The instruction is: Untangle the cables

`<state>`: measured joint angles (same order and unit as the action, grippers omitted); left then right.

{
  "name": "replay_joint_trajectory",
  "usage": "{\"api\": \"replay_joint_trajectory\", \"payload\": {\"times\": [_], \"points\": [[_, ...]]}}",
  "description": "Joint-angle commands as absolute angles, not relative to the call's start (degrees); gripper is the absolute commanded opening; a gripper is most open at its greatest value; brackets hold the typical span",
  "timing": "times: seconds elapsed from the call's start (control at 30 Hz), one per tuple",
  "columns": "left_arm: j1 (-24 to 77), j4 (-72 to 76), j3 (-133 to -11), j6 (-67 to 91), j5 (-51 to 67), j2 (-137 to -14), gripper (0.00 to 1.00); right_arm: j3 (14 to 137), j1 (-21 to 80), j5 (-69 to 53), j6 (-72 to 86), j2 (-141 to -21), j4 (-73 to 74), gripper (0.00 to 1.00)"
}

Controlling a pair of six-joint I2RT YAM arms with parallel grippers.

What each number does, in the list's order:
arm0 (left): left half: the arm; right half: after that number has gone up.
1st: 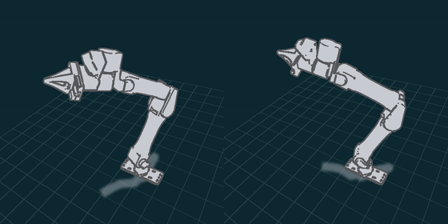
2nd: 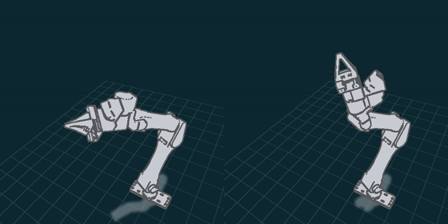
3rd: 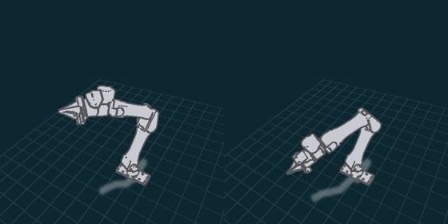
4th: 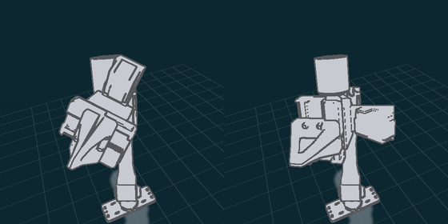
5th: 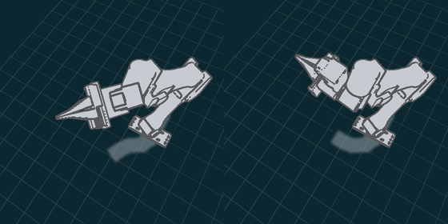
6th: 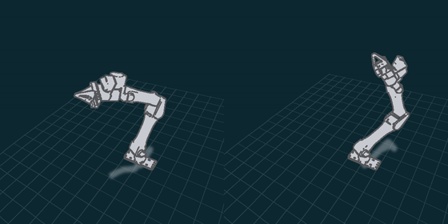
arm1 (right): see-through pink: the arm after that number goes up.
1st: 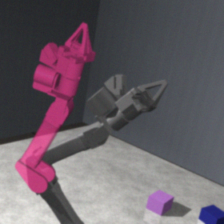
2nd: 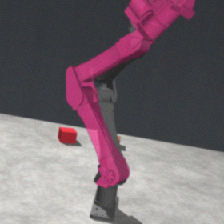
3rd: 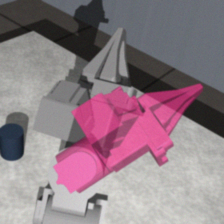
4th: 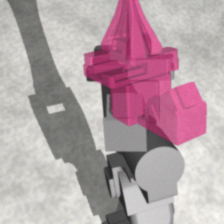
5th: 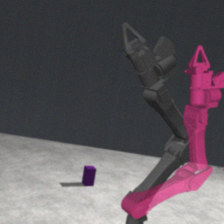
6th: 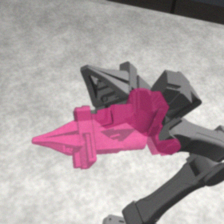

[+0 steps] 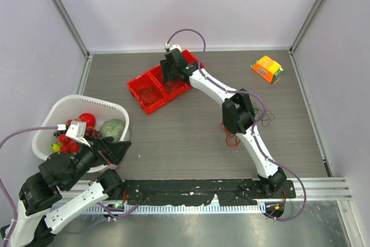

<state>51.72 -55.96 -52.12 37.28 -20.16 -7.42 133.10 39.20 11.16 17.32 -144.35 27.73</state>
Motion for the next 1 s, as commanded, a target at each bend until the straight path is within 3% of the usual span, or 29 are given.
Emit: {"api": "replay_joint_trajectory", "payload": {"times": [0.0,0.23,0.43,0.6,0.77,0.97], "points": [[51.68,-53.70,-52.12,37.44,-20.21,-8.70,1.00,128.78,38.50,9.41,18.10,-132.03,29.88,0.71],[51.68,-53.79,-52.12,37.35,-20.04,-9.23,1.00,115.87,38.23,0.90,25.65,-125.86,27.43,0.77],[51.68,-53.53,-52.12,37.27,-20.04,-9.67,1.00,101.63,37.53,-3.17,45.85,-120.85,13.48,0.76],[51.77,-53.70,-52.12,37.35,-19.86,-9.32,1.00,97.56,37.62,-5.44,51.67,-121.38,7.21,0.75],[51.68,-53.61,-52.03,37.27,-19.86,-9.23,1.00,94.23,37.53,-6.86,57.55,-122.26,1.16,0.68],[51.68,-53.53,-52.03,37.35,-19.86,-9.05,1.00,91.32,37.44,-8.00,62.48,-122.43,-5.79,0.53]]}}
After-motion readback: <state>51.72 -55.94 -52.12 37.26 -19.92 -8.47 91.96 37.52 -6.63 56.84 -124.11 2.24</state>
